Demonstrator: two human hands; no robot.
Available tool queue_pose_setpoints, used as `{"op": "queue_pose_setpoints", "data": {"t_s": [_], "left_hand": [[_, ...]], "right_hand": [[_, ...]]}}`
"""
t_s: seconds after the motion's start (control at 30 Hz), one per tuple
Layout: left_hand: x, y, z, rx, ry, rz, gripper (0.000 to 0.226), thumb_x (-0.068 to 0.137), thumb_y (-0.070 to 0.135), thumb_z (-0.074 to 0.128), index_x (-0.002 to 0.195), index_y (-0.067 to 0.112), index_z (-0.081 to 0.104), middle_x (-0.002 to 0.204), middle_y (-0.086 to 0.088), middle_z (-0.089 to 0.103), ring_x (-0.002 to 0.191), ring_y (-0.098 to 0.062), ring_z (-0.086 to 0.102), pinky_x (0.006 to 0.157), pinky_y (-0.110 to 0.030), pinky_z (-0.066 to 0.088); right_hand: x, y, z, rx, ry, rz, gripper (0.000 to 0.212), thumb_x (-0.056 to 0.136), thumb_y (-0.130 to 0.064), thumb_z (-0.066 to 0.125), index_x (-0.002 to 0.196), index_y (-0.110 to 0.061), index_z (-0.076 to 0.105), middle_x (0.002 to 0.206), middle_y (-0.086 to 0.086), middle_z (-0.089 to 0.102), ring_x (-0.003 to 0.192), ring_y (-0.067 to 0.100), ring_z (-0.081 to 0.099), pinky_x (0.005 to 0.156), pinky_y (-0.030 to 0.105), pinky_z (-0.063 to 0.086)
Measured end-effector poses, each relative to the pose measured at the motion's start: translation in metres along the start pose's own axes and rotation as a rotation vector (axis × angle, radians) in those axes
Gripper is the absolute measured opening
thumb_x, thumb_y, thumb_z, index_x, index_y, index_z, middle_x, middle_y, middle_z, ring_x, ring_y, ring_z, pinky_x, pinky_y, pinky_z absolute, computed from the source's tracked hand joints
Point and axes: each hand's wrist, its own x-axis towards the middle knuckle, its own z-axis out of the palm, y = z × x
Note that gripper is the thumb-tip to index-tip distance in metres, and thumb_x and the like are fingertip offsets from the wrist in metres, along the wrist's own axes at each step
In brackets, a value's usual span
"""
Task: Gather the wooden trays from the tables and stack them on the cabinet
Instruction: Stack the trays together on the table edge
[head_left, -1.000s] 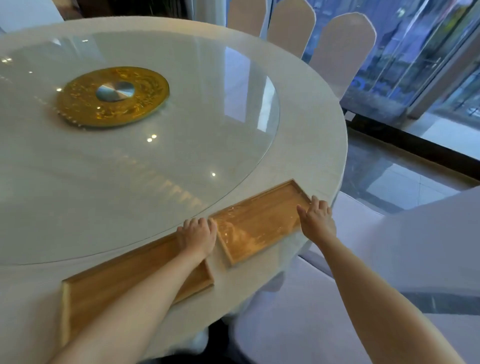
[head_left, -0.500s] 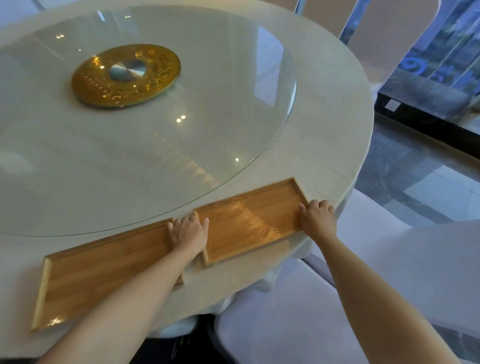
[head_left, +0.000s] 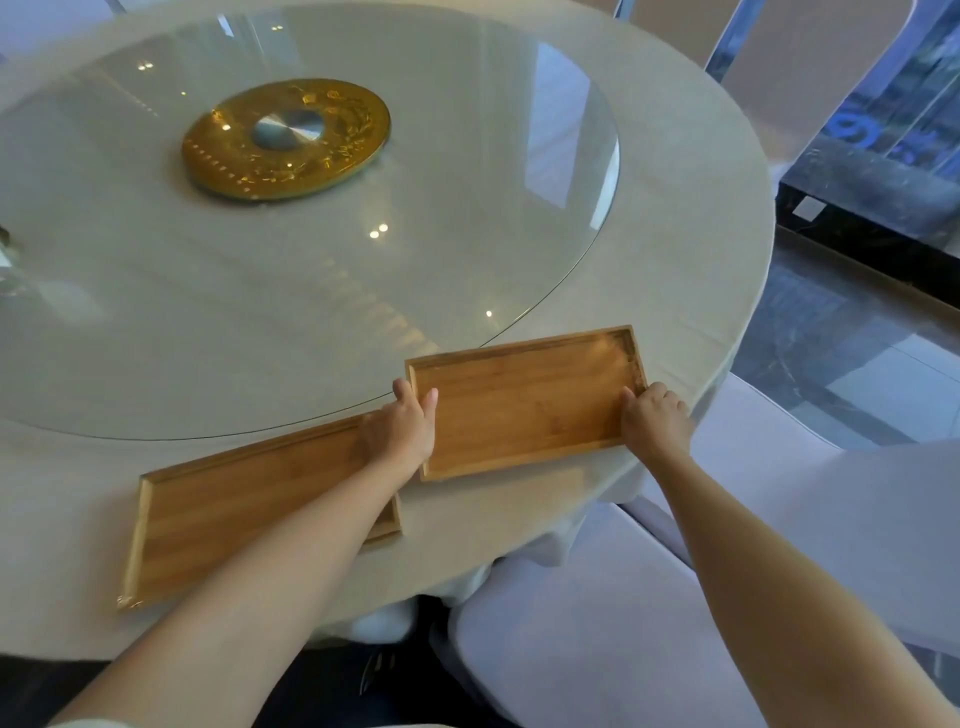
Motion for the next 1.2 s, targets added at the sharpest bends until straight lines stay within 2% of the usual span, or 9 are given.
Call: {"op": "queue_pose_setpoints", "data": {"t_s": [0.2,0.27,0.33,0.5,0.7,0.9,0.97,1.07,1.2], "left_hand": [[0.001,-0.047,-0.044,0.005,0.142,-0.015,0.048,0.099,0.040,0.023,0.118,-0.001,0.040,0.073,-0.013,0.057,0.068,-0.034,0.054,0.068,-0.038,0.042],[0.001,-0.071,-0.058,-0.003,0.175,-0.046,0.048,0.099,0.040,0.023,0.116,-0.001,0.042,0.066,-0.009,0.052,0.064,-0.031,0.051,0.063,-0.035,0.039],[0.001,-0.098,-0.070,-0.019,0.191,-0.097,0.047,0.099,0.039,0.024,0.114,-0.001,0.043,0.076,-0.015,0.060,0.069,-0.035,0.056,0.062,-0.036,0.041],[-0.005,-0.175,-0.086,-0.037,0.175,-0.217,0.047,0.098,0.041,0.024,0.113,0.002,0.044,0.100,-0.022,0.067,0.084,-0.039,0.063,0.065,-0.038,0.044],[-0.024,-0.248,-0.084,-0.020,0.113,-0.281,0.049,0.098,0.042,0.023,0.112,0.001,0.045,0.095,-0.020,0.068,0.086,-0.038,0.065,0.063,-0.035,0.042],[-0.035,-0.288,-0.069,0.033,0.032,-0.302,0.047,0.098,0.042,0.024,0.109,0.002,0.046,0.073,-0.007,0.052,0.066,-0.025,0.052,0.050,-0.029,0.036],[-0.037,-0.293,-0.065,0.048,0.020,-0.287,0.048,0.098,0.041,0.023,0.109,0.001,0.047,0.074,-0.009,0.055,0.069,-0.028,0.054,0.055,-0.032,0.039],[-0.038,-0.298,-0.057,0.048,0.015,-0.267,0.047,0.099,0.041,0.024,0.110,0.001,0.047,0.090,-0.017,0.065,0.081,-0.034,0.063,0.059,-0.033,0.040],[-0.037,-0.298,-0.053,0.046,0.004,-0.241,0.046,0.099,0.041,0.024,0.110,0.001,0.046,0.081,-0.013,0.059,0.071,-0.029,0.056,0.058,-0.033,0.041]], "right_hand": [[-0.024,-0.047,-0.002,-0.028,-0.013,-0.187,0.044,0.100,-0.026,0.025,0.120,0.009,0.043,0.120,0.027,0.050,0.113,0.043,0.046,0.095,0.046,0.037],[-0.031,-0.070,0.000,-0.066,-0.008,-0.268,0.041,0.099,-0.022,0.025,0.120,0.007,0.045,0.103,0.022,0.049,0.110,0.043,0.049,0.090,0.045,0.038],[-0.038,-0.095,0.004,-0.021,-0.009,-0.298,0.038,0.098,-0.023,0.026,0.114,0.004,0.047,0.088,0.016,0.047,0.107,0.042,0.052,0.080,0.043,0.038],[-0.071,-0.153,0.024,0.127,-0.058,-0.318,0.022,0.097,-0.022,0.027,0.085,-0.005,0.036,0.106,0.031,0.060,0.100,0.043,0.056,0.070,0.037,0.034],[-0.112,-0.189,0.063,0.013,-0.105,-0.368,0.023,0.098,-0.022,0.026,0.084,-0.007,0.037,0.105,0.026,0.064,0.098,0.039,0.059,0.068,0.034,0.036],[-0.140,-0.193,0.093,-0.083,-0.147,-0.379,0.030,0.098,-0.020,0.027,0.094,-0.001,0.049,0.110,0.026,0.064,0.101,0.039,0.059,0.072,0.036,0.041],[-0.145,-0.190,0.099,-0.110,-0.151,-0.374,0.034,0.098,-0.021,0.026,0.101,0.003,0.050,0.111,0.026,0.064,0.102,0.039,0.059,0.071,0.036,0.040],[-0.146,-0.187,0.104,-0.160,-0.148,-0.393,0.031,0.098,-0.020,0.025,0.096,-0.001,0.049,0.109,0.025,0.065,0.100,0.038,0.060,0.067,0.034,0.035],[-0.145,-0.179,0.106,-0.225,-0.137,-0.412,0.027,0.097,-0.017,0.022,0.090,-0.005,0.046,0.105,0.023,0.067,0.095,0.037,0.061,0.064,0.033,0.035]]}}
